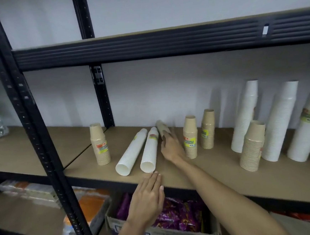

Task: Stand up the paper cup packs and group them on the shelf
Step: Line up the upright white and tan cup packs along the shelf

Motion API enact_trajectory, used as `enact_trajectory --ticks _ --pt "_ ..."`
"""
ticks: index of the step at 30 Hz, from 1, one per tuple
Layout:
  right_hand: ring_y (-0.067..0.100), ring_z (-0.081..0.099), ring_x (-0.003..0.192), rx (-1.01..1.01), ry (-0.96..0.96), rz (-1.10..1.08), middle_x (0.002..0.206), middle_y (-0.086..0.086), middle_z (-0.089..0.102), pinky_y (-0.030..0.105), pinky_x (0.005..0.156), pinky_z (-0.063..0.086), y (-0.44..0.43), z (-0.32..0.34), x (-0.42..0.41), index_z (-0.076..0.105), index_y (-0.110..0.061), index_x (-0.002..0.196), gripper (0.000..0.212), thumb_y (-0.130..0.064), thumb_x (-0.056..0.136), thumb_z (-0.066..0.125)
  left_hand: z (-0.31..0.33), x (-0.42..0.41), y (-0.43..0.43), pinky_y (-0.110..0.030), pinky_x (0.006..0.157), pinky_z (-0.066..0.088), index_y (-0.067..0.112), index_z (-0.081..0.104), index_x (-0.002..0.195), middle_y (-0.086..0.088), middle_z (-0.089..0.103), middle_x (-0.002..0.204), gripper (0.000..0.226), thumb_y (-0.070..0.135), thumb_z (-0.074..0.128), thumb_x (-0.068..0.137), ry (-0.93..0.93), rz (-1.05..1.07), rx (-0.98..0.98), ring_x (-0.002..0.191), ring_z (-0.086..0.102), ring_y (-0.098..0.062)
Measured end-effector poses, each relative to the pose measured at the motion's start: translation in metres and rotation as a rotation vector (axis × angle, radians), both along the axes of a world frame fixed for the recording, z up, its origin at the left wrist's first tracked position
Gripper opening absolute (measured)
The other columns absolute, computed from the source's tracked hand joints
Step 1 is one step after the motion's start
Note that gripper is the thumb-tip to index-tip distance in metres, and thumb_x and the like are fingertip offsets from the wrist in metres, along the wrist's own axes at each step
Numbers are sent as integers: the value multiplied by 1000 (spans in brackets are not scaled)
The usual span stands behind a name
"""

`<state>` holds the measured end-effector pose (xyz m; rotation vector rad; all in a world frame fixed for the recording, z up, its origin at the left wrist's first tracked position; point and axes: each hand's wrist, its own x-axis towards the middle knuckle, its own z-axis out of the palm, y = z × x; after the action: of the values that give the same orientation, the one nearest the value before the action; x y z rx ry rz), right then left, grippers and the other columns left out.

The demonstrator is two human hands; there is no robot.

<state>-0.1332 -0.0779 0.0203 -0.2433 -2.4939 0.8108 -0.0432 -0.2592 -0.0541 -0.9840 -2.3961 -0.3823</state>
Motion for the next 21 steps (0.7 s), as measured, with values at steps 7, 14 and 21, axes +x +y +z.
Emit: enact_trajectory --ticks 7,14,21 --pt "41 15 147 215 -308 -28 160 18 15 48 116 26 11 0 -43 26 -21 153 55 -27 100 41 -27 -7 7 -38 116 26 6 52 138 -8 51 144 47 32 35 102 42 -23 102 137 43 -21" --pt "35 54 123 185 -244 -191 138 14 46 40 94 47 -3 20 -43 44 -11 136 43 -26 97 52 -37 -14 5 -41 111 32 5 58 132 -10 52 142 49 32 32 100 151 -45 149 136 43 -22" --pt "23 65 91 -144 -626 -53 123 5 63 32 73 58 3 54 -19 55 -13 134 58 -32 81 68 -43 -12 8 -43 110 32 5 58 131 -11 52 142 48 32 34 99 150 -13 181 136 43 -24"
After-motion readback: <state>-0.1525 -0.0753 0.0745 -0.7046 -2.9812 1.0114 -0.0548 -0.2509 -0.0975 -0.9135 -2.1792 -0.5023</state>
